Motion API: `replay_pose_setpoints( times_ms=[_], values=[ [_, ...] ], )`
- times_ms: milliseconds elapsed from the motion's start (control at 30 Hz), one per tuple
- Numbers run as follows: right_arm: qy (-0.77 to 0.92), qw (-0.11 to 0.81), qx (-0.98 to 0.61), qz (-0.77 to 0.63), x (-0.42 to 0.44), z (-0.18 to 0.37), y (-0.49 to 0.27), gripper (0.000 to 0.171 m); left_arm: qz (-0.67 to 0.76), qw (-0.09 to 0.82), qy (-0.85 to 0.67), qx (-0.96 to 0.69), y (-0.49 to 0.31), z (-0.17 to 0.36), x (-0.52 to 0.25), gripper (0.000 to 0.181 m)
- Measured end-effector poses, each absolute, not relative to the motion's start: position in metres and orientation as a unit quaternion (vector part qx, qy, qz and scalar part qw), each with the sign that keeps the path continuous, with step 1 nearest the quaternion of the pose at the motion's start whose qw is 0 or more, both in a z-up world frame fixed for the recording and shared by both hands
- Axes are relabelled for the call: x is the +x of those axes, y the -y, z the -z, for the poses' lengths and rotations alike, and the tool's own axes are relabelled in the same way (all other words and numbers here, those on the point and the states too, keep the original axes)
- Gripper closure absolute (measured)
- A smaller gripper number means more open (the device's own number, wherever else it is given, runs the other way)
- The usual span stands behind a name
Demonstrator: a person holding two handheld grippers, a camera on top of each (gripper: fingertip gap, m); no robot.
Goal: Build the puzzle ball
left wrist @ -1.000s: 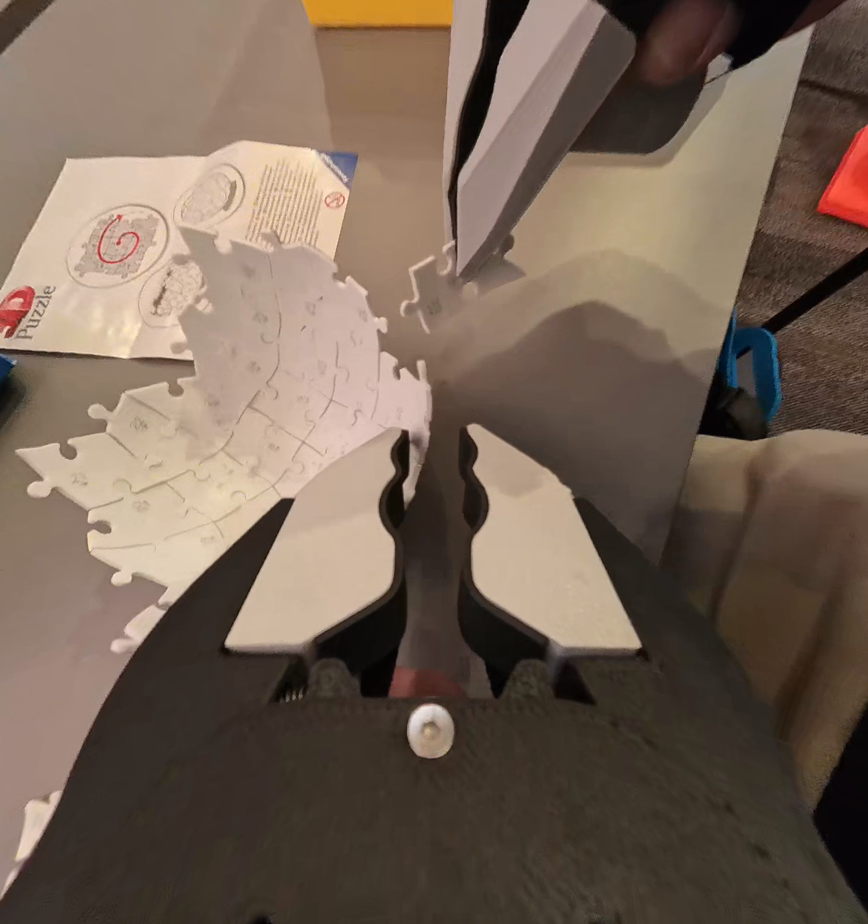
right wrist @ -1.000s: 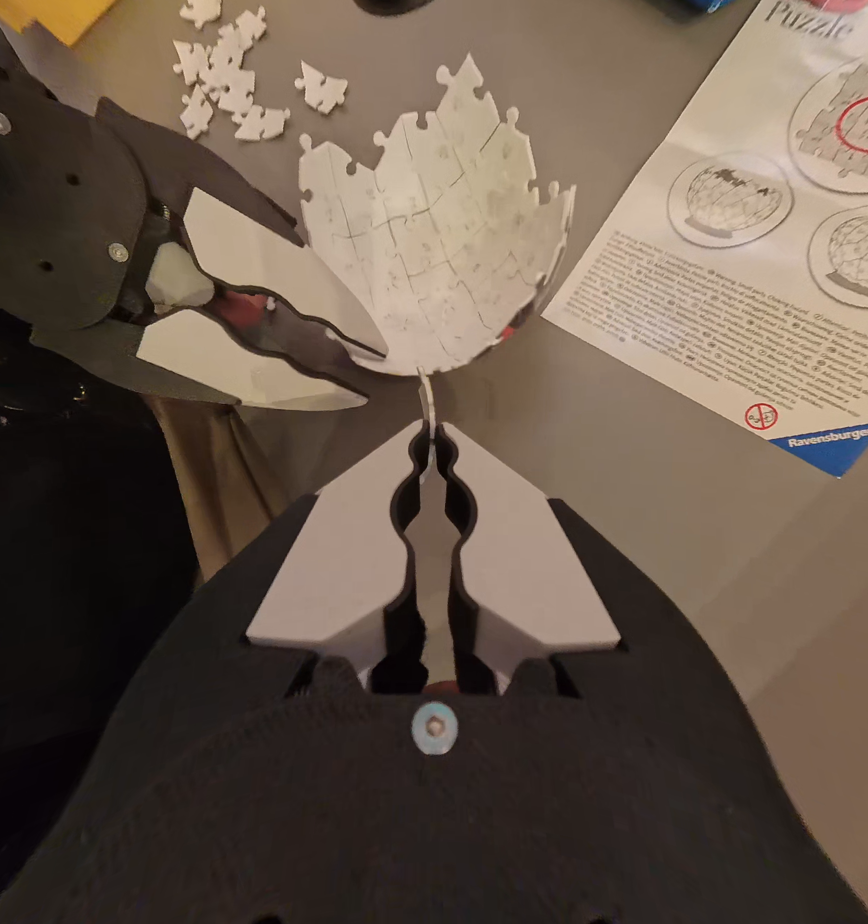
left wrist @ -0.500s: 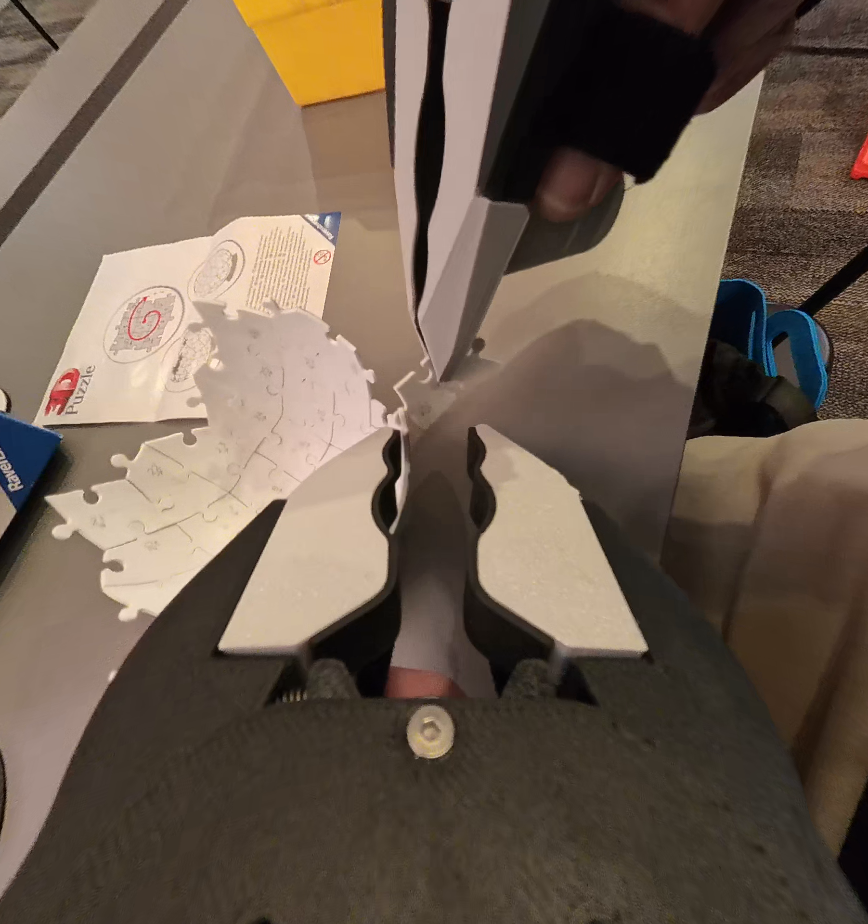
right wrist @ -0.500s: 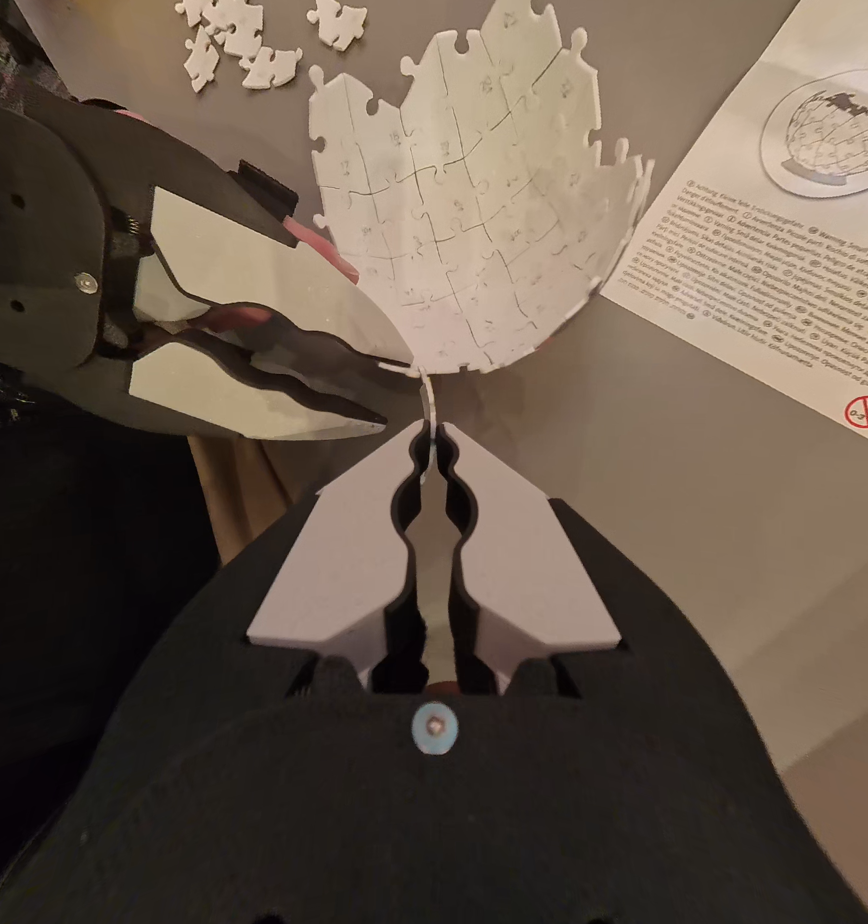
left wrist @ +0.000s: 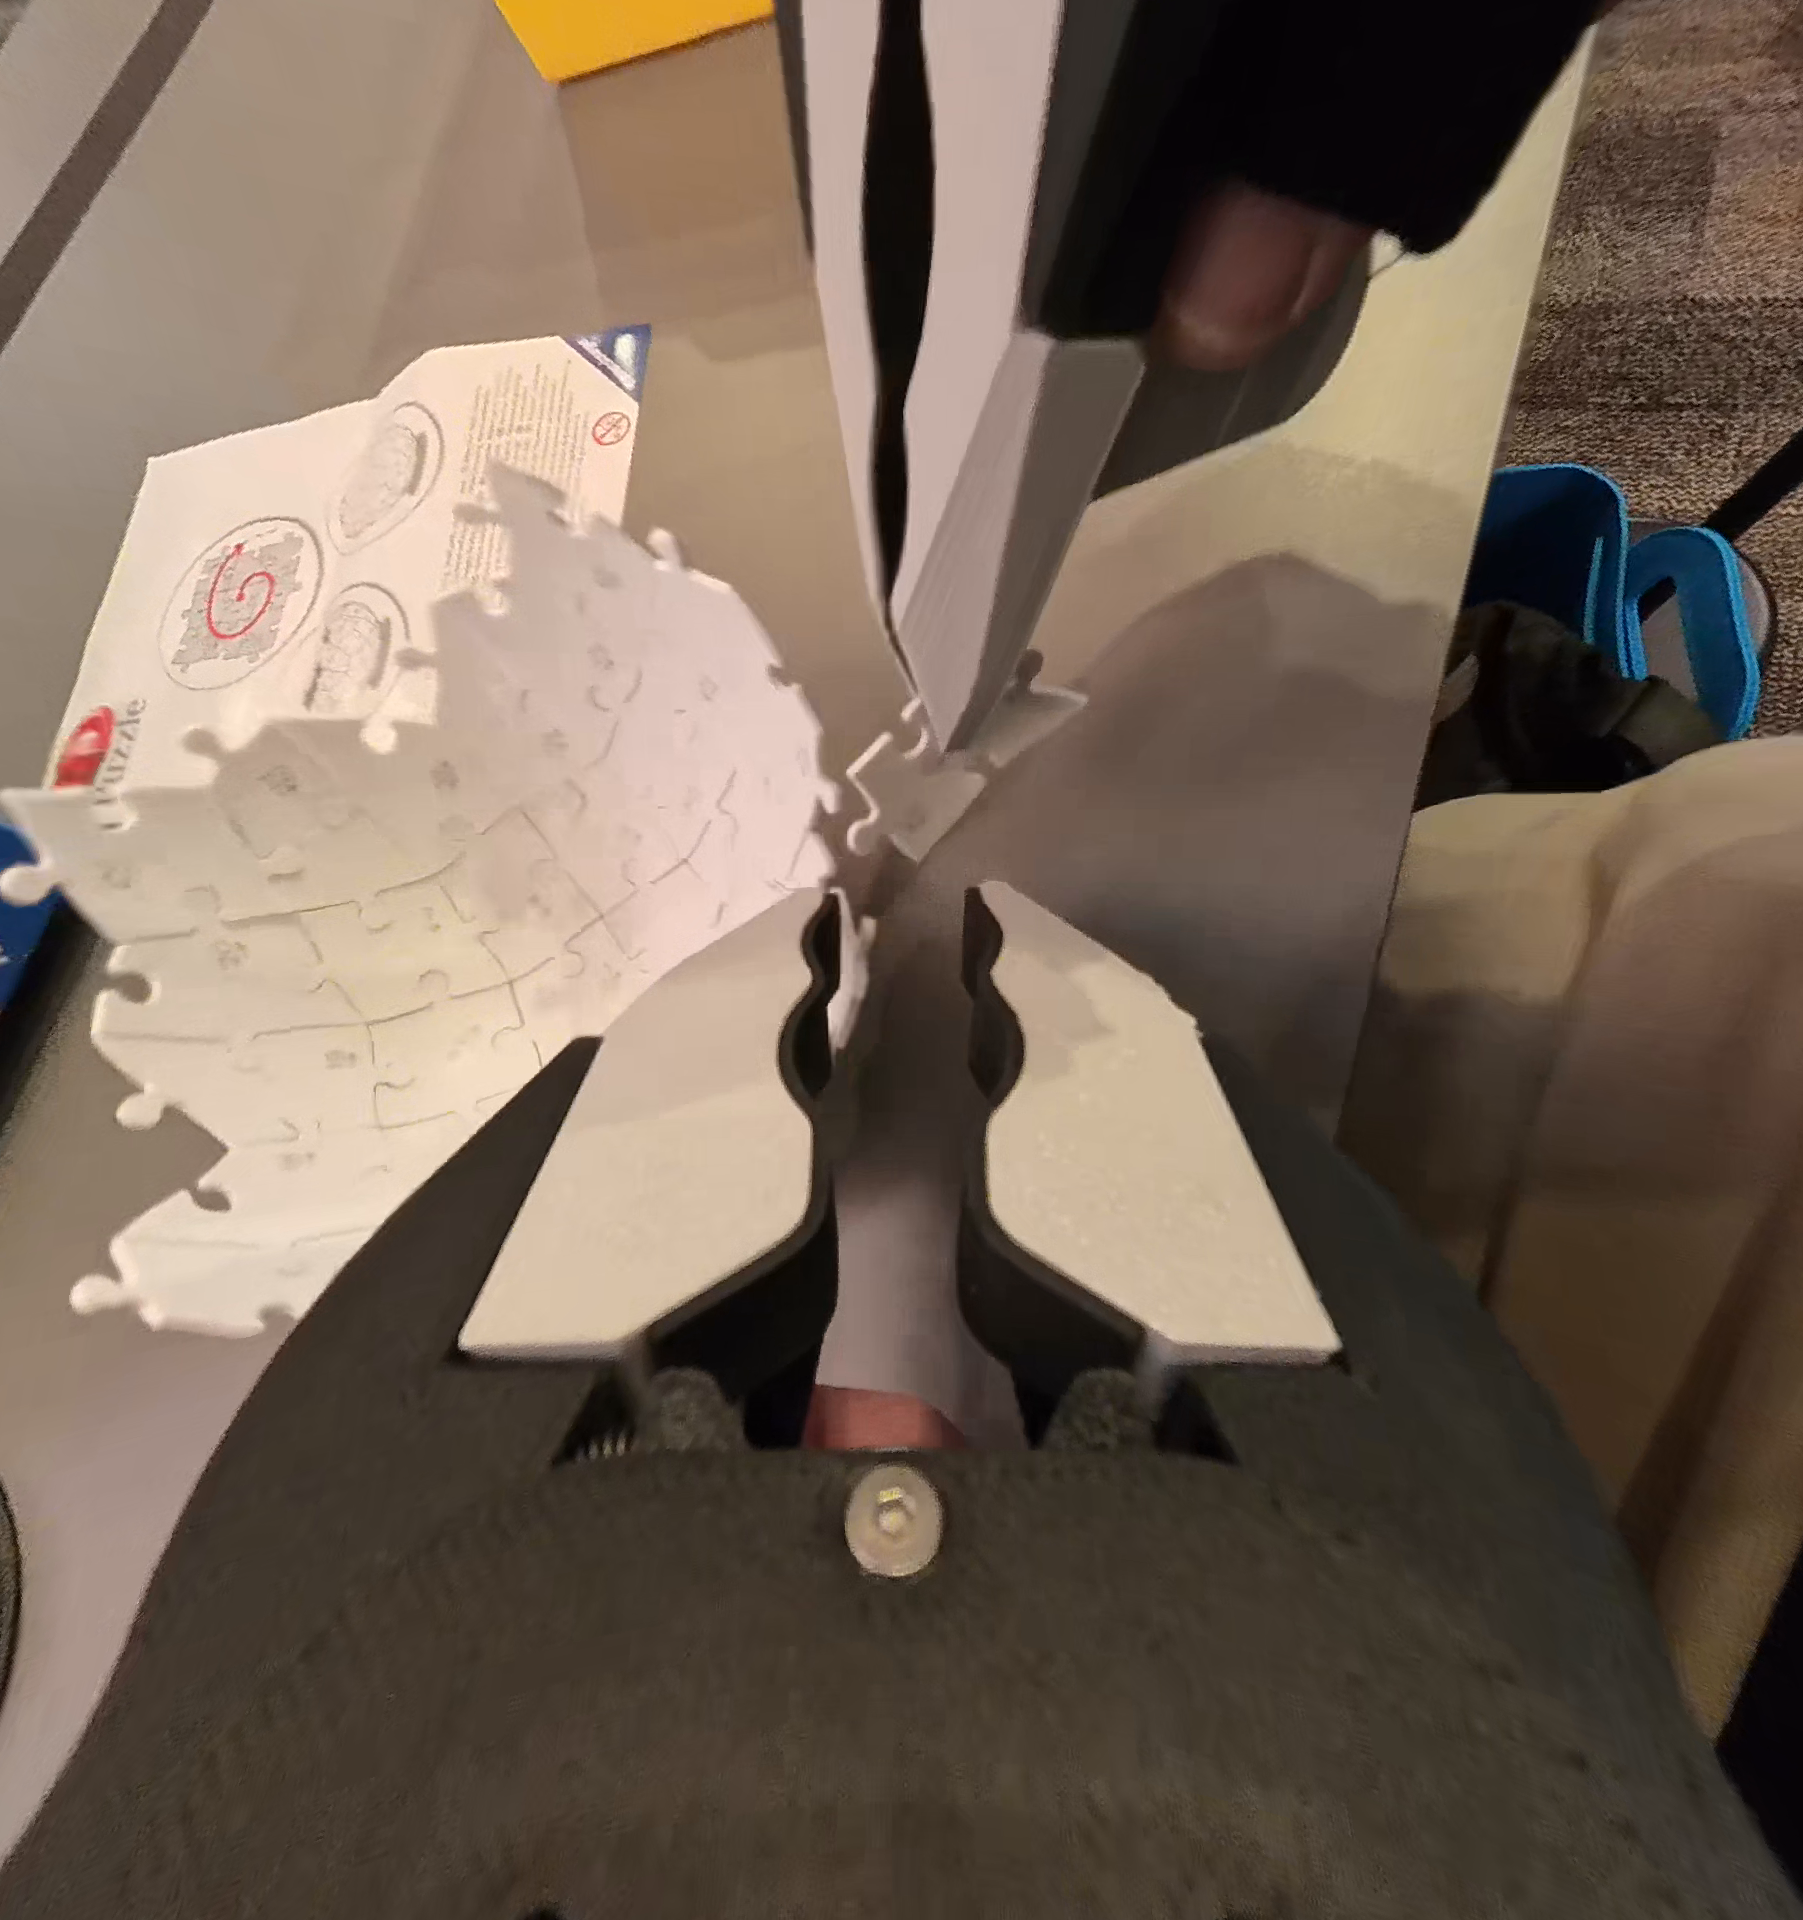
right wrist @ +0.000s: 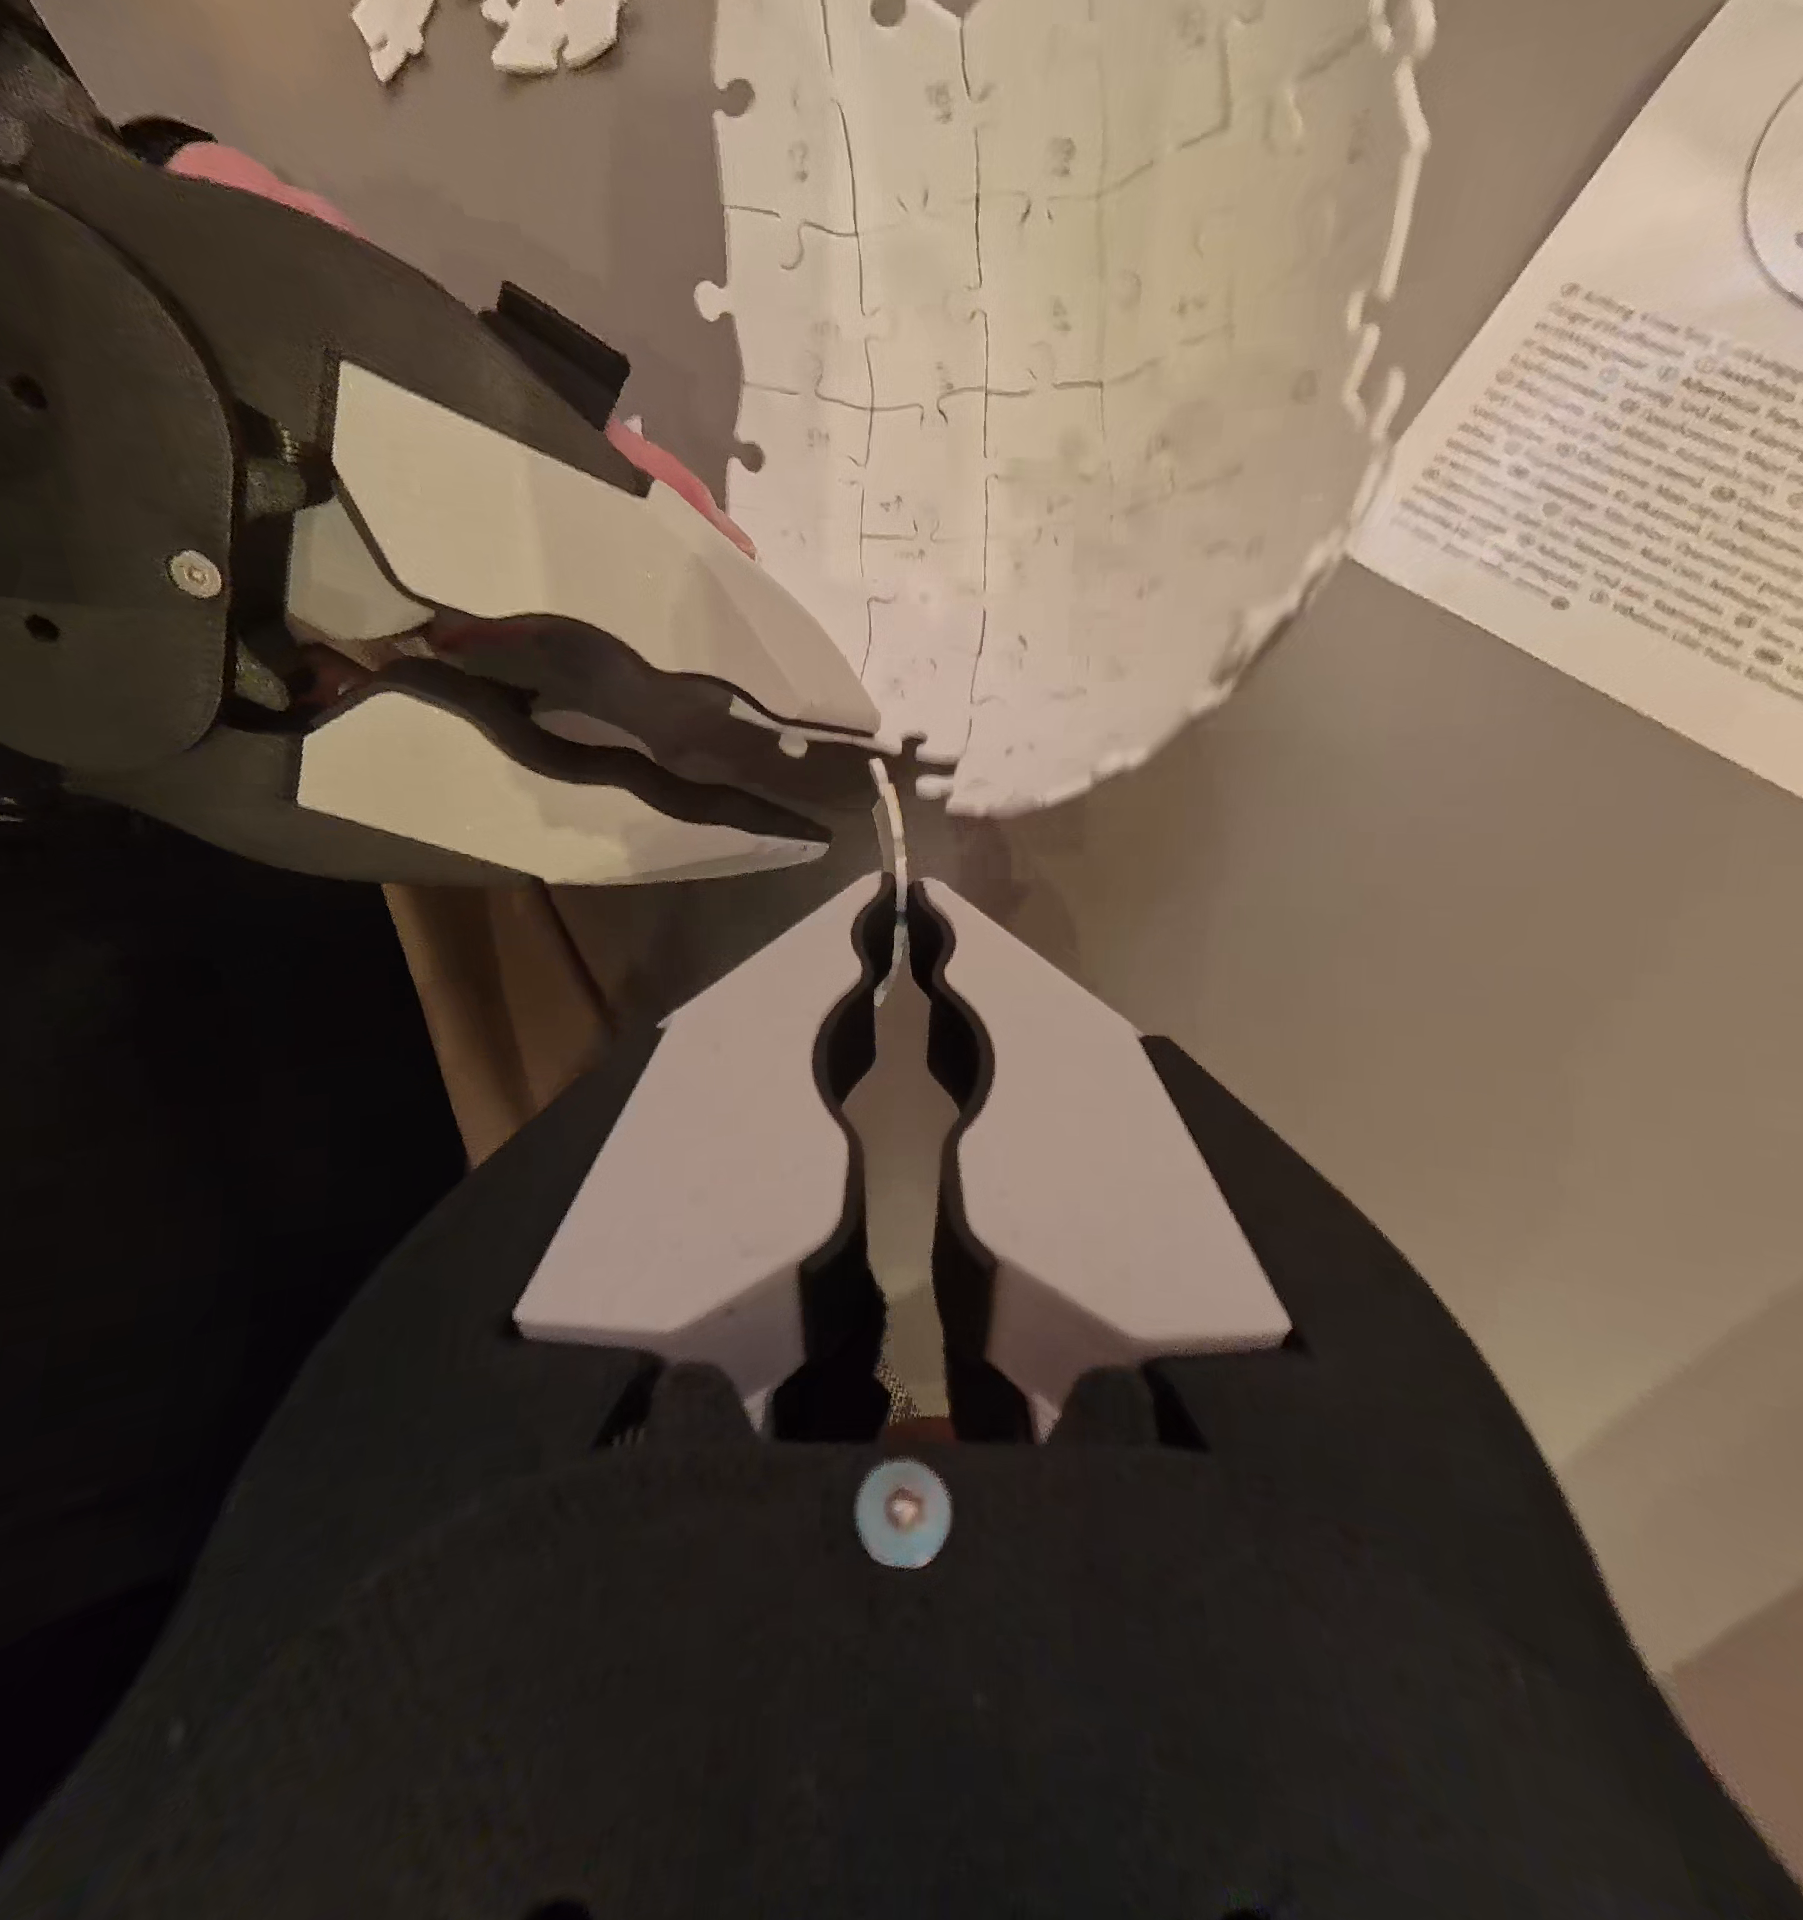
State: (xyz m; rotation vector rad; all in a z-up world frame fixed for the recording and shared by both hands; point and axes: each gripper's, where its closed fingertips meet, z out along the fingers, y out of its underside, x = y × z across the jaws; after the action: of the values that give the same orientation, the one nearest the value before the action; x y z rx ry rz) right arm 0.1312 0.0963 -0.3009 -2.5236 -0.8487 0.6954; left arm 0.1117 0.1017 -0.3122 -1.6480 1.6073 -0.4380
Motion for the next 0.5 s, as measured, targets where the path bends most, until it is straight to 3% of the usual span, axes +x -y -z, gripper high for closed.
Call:
replay_pose_setpoints(
  times_ms=[500],
  values=[
    [0.247,0.206,-0.912,-0.255,0.115,0.302,-0.092,0.171,0.153,0.391,-0.651,-0.633,-0.097,0.325,0.109,0.157]
  ],
)
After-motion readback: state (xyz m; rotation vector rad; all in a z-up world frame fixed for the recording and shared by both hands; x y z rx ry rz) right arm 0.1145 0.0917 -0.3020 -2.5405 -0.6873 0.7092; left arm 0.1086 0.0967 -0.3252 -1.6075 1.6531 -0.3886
